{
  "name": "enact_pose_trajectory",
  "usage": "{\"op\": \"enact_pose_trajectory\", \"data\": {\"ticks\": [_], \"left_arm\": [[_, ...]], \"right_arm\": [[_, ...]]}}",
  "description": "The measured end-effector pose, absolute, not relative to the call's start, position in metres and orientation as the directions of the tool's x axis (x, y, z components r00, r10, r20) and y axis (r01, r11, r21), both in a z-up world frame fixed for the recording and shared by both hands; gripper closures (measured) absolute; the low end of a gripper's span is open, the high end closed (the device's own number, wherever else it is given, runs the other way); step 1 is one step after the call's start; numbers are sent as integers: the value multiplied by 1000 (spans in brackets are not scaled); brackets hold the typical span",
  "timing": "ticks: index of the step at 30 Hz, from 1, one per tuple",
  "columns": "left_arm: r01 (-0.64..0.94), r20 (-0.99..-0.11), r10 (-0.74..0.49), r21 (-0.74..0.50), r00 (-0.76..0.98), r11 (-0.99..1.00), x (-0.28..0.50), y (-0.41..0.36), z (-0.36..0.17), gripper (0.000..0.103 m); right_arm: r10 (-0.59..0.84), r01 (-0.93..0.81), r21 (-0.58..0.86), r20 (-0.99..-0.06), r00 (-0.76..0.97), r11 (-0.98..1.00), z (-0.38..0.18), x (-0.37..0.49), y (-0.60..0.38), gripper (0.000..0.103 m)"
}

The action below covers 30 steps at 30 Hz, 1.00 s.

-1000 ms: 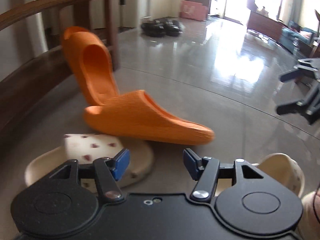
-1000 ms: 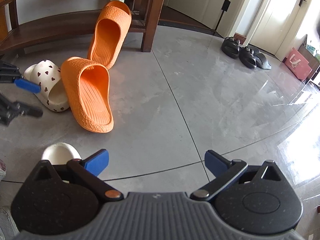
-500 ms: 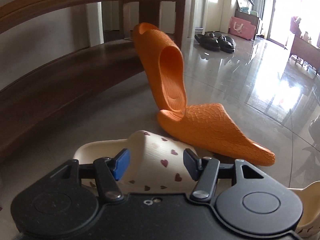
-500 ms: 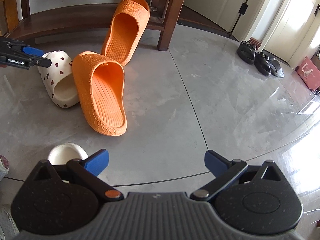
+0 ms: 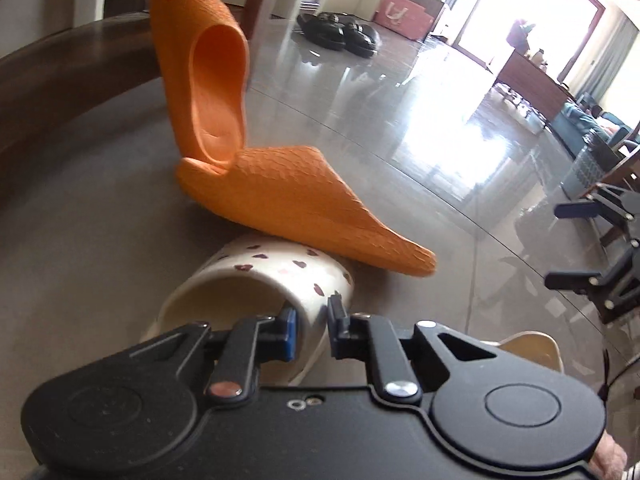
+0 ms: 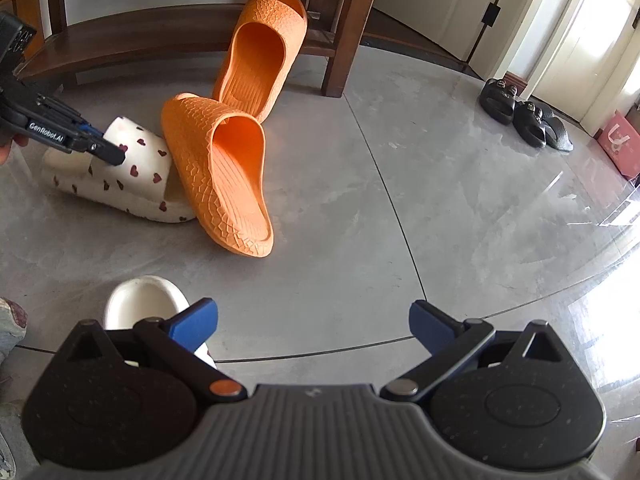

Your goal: Organize scattered shoes

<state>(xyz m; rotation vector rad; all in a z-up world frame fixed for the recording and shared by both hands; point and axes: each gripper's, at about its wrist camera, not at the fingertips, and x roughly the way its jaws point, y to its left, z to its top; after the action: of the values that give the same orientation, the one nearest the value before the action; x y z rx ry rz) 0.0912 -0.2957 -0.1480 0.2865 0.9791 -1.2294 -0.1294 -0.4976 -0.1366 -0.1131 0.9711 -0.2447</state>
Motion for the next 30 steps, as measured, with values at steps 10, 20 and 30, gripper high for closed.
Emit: {"op": "enact_pose_trajectory", "data": {"ticks": [10,20,30], "left_arm": [[730,-729,-683,-446,40,519,66,-288,-168,76],[585,-687,-709,-512,161,629,68,-301,-176,89],[887,-675,-737,-360,-33,290,-1,-282,-99,89]], "right_arm": [[-263,148,-217,-796,545,965,-137,-129,-496,0],[-254,115,-230,-782,570,966,-135,-113,-490,1],[-302,160,-258,-762,572,953,-126,-129,-498,1]]}}
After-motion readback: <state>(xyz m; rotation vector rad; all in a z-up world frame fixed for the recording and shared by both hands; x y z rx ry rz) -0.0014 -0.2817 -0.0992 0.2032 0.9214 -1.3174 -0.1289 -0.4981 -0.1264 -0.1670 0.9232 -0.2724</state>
